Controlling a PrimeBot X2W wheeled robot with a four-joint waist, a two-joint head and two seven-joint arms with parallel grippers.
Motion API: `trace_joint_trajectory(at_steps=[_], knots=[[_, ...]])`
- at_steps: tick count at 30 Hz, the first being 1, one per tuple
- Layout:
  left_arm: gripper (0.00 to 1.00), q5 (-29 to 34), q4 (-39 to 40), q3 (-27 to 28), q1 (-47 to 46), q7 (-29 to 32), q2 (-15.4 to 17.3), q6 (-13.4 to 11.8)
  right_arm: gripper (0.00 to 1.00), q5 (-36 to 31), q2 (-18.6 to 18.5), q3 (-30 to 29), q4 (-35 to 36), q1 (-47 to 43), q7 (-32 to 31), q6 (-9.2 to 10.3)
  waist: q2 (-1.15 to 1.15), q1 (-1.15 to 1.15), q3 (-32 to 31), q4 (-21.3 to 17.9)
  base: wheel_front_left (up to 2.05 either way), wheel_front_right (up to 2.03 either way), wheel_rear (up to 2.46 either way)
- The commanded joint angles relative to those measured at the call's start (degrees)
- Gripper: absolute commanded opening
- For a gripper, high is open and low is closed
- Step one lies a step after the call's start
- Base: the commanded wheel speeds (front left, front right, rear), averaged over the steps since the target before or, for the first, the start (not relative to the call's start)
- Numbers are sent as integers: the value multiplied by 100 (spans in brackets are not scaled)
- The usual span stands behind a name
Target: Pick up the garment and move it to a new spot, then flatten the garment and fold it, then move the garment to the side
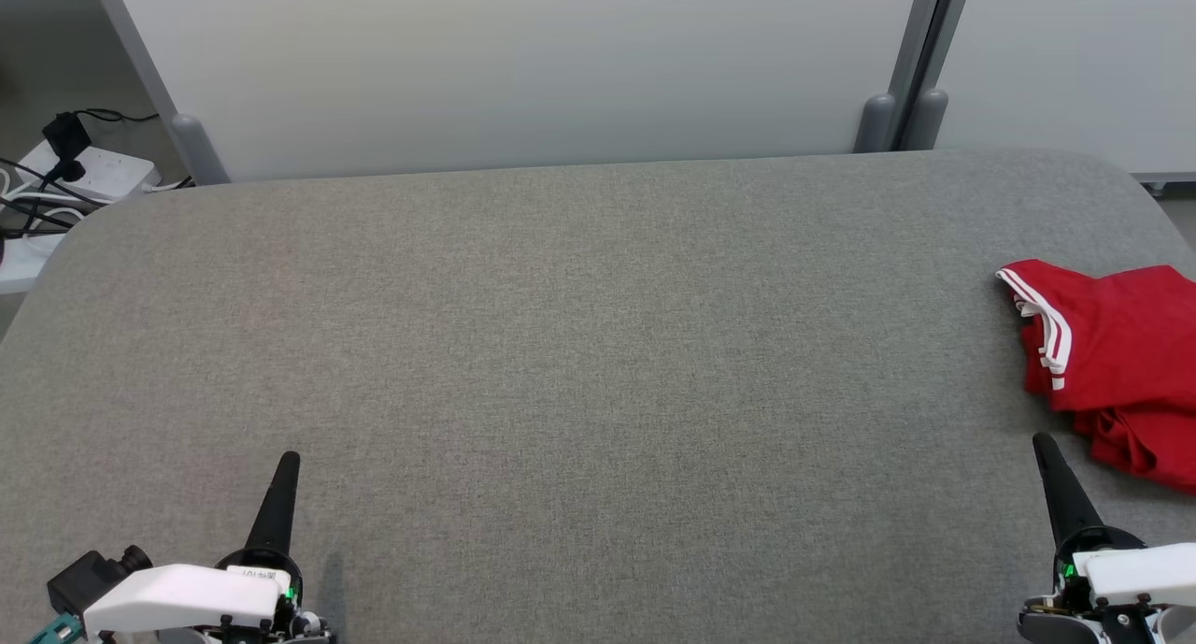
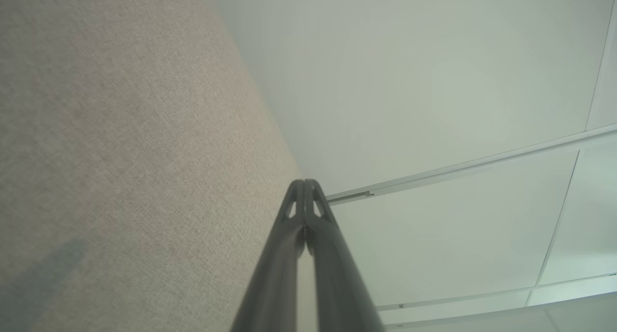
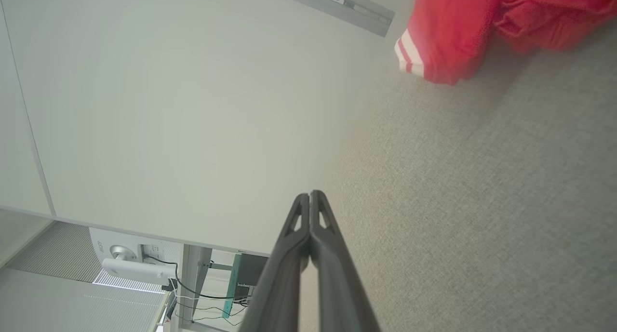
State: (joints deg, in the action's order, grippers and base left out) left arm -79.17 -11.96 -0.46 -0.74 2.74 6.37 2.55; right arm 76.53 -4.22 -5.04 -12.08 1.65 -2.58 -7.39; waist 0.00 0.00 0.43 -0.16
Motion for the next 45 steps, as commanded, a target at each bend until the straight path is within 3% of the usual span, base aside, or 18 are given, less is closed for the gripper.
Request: trace_joint_trajectory(at_steps=[1,25,45], knots=[[0,-145,87,227,-325,38,47,89,0,193,-60,69,101,260,-60,-10,0,0,-1,1,0,0,0],[0,-1352,-209,634,-540,323,-300,493,0,1653,56,-41,-189,444,-305,-10,0,0,-25,16,0,0,0],[0,-1338,-209,651,-541,337,-312,493,0,1631,75,-68,-190,446,-326,-10,0,0,-25,16,0,0,0]])
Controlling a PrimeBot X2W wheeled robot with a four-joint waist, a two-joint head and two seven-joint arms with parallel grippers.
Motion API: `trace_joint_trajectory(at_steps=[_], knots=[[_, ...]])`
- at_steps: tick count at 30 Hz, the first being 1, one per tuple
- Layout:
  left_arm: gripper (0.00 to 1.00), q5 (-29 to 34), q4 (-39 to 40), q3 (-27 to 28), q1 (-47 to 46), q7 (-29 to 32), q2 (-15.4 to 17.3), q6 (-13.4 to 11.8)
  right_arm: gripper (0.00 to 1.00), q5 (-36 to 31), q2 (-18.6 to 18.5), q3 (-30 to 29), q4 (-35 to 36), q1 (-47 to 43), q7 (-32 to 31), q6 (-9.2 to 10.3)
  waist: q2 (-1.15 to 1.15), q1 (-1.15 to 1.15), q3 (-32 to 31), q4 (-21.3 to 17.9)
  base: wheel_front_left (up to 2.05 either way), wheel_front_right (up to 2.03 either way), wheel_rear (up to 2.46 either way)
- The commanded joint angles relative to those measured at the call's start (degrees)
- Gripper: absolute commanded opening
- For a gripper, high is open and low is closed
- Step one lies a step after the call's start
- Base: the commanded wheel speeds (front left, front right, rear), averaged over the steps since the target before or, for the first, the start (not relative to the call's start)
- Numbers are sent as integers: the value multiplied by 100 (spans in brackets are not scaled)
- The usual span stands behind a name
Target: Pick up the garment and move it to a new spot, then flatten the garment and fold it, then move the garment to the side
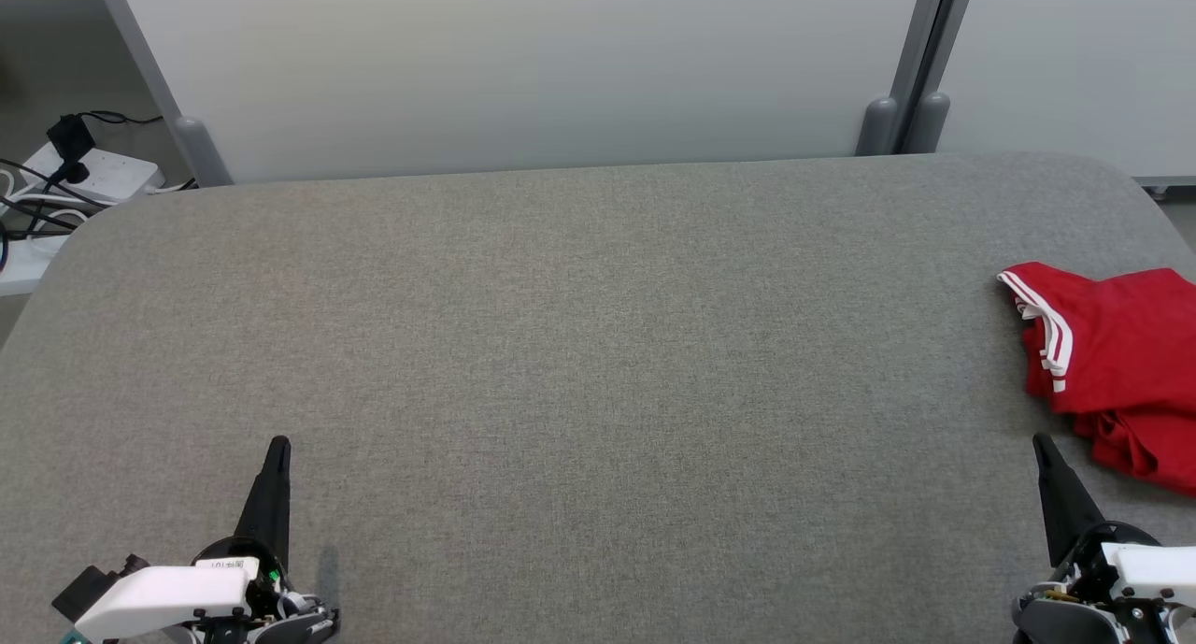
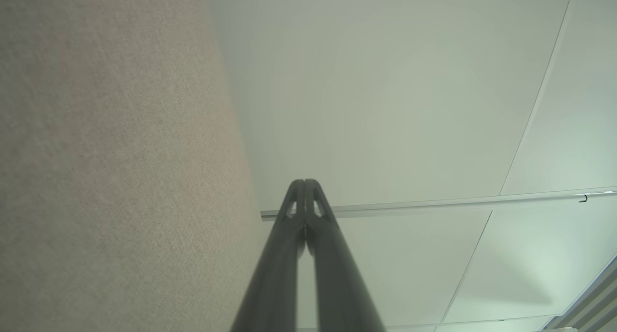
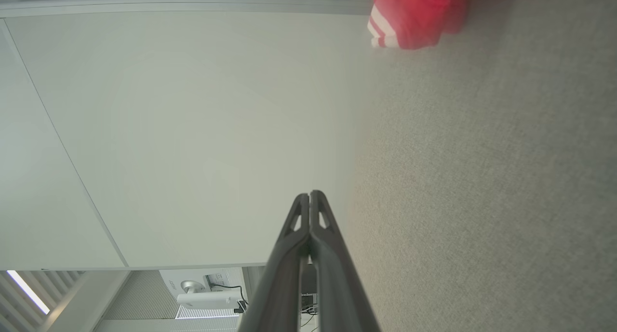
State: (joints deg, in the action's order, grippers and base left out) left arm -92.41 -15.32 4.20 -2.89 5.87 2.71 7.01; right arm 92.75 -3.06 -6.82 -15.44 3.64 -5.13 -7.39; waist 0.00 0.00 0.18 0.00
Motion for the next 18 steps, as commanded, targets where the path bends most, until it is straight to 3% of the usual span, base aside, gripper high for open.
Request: trace_joint_trajectory(at_steps=[1,18], knots=[[0,-13,127,186,-326,25,53,47,0,7,-41,109,146,246,-72,-10,0,0,0,0,0,0,0],[0,-4,127,197,-327,33,45,47,0,-7,-29,92,145,248,-86,-10,0,0,0,0,0,0,0]])
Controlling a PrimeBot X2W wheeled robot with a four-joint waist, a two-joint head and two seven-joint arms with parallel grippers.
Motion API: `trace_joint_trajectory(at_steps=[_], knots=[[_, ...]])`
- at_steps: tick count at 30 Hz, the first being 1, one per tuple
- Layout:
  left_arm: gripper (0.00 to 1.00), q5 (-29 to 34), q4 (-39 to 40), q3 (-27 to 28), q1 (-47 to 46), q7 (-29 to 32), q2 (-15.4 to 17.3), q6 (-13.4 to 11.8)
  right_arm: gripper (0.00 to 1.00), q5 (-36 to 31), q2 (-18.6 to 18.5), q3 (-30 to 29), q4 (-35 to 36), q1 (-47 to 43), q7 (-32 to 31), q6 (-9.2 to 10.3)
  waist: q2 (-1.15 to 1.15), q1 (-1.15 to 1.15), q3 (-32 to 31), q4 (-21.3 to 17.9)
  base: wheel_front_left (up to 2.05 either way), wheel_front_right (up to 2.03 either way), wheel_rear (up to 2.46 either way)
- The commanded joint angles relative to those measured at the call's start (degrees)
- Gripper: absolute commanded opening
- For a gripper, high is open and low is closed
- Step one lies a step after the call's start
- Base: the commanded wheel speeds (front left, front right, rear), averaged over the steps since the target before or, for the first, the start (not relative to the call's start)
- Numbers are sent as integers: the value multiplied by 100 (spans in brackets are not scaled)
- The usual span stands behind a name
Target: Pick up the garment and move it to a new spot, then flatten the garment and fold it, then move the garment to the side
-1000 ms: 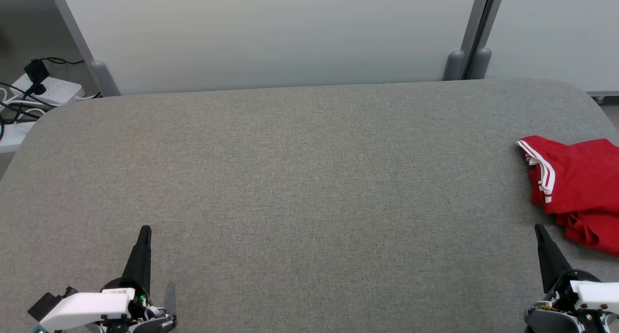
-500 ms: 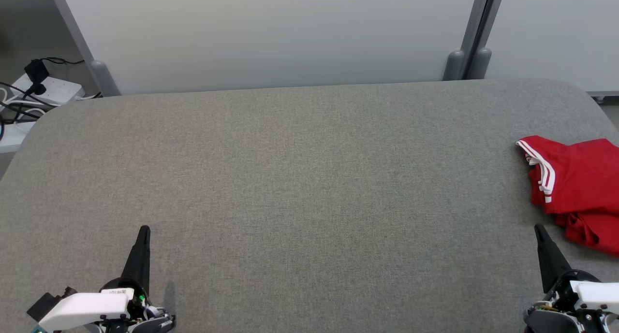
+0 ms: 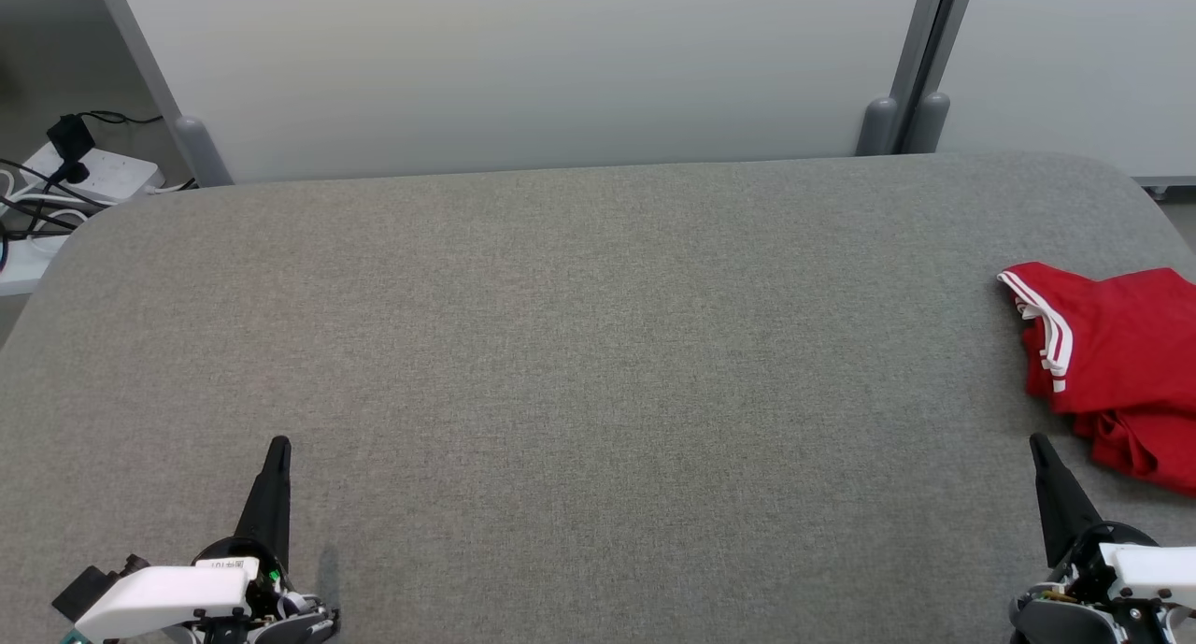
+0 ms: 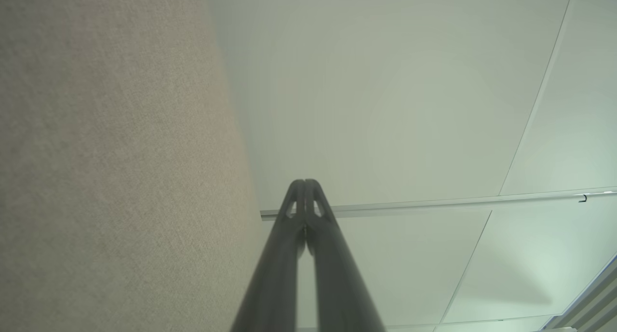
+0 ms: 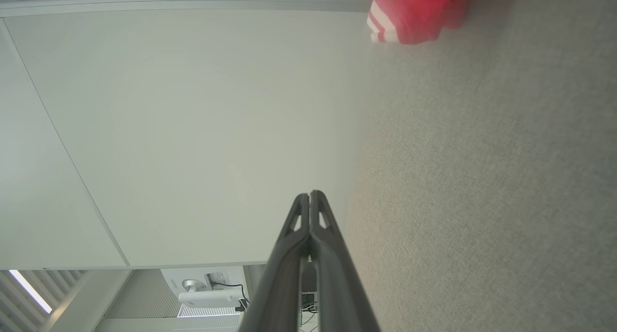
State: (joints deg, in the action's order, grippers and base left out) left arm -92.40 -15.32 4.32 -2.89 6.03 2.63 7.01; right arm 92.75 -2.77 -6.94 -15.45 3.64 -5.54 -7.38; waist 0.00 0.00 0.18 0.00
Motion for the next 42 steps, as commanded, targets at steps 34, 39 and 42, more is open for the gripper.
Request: trace_joint_trajectory(at_steps=[34,39,42], knots=[[0,9,127,202,-328,32,41,47,0,-30,-39,77,145,250,-66,-11,0,0,0,0,0,0,0],[0,11,127,204,-328,33,40,47,0,-33,-37,74,145,251,-69,-11,0,0,0,0,0,0,0],[0,11,127,204,-328,34,40,47,0,-34,-36,73,144,251,-70,-11,0,0,0,0,0,0,0]])
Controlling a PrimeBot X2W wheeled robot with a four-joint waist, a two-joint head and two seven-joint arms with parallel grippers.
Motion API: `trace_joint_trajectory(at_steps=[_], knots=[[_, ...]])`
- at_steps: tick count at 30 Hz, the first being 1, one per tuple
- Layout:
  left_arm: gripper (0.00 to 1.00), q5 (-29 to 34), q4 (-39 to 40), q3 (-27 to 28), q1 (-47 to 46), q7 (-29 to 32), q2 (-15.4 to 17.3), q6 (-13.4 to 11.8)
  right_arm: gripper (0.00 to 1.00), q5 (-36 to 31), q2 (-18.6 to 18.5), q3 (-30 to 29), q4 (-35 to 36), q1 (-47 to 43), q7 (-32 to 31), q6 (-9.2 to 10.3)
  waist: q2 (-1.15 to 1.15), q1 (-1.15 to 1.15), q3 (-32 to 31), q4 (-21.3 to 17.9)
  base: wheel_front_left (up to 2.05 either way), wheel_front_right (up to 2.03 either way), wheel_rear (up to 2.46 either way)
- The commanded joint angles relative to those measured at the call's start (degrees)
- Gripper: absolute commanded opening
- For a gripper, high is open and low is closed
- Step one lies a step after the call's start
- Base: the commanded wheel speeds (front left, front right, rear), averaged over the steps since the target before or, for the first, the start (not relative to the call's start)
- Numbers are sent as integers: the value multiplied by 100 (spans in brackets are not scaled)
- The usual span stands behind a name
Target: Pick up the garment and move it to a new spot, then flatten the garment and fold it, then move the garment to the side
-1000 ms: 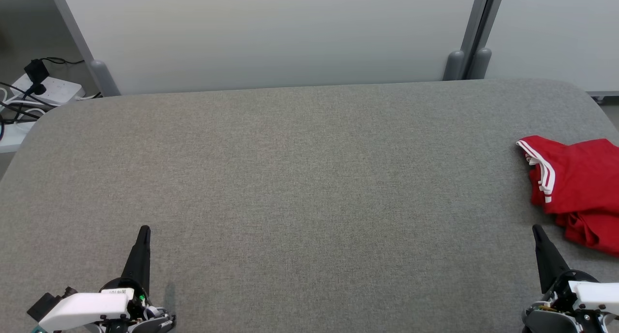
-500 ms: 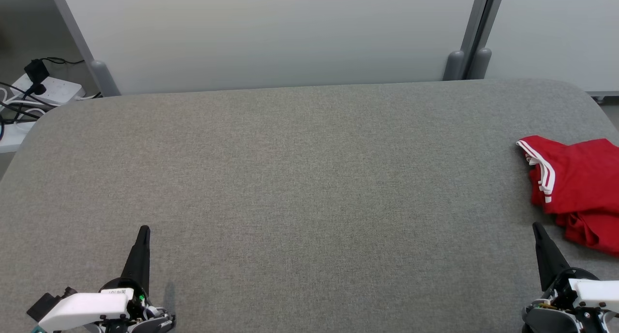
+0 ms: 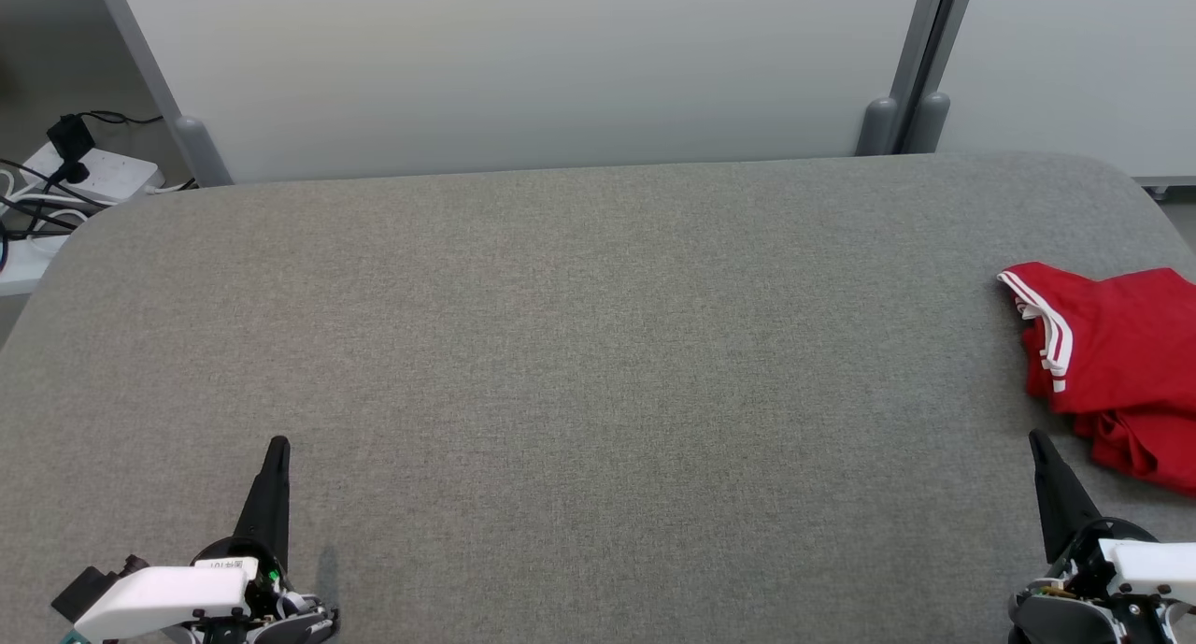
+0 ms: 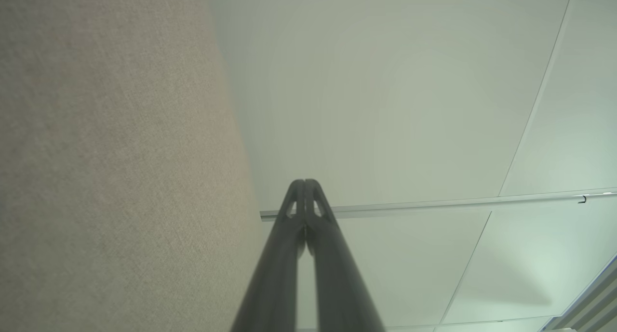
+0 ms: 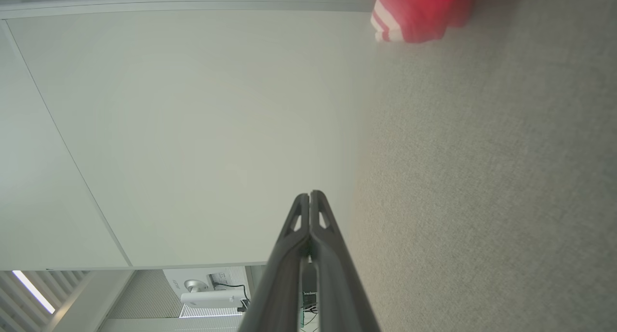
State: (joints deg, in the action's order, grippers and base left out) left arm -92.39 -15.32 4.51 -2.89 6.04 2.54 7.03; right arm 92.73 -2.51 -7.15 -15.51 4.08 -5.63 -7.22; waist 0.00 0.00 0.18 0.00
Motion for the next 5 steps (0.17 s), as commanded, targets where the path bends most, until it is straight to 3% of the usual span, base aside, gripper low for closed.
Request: trace_joint_trajectory(at_steps=[1,5], knots=[[0,10,127,186,-328,33,48,46,0,-32,-62,93,150,207,-61,-26,0,0,0,0,0,0,0],[0,11,127,187,-329,34,47,46,0,-33,-61,91,150,207,-63,-26,0,0,0,0,0,0,0]])
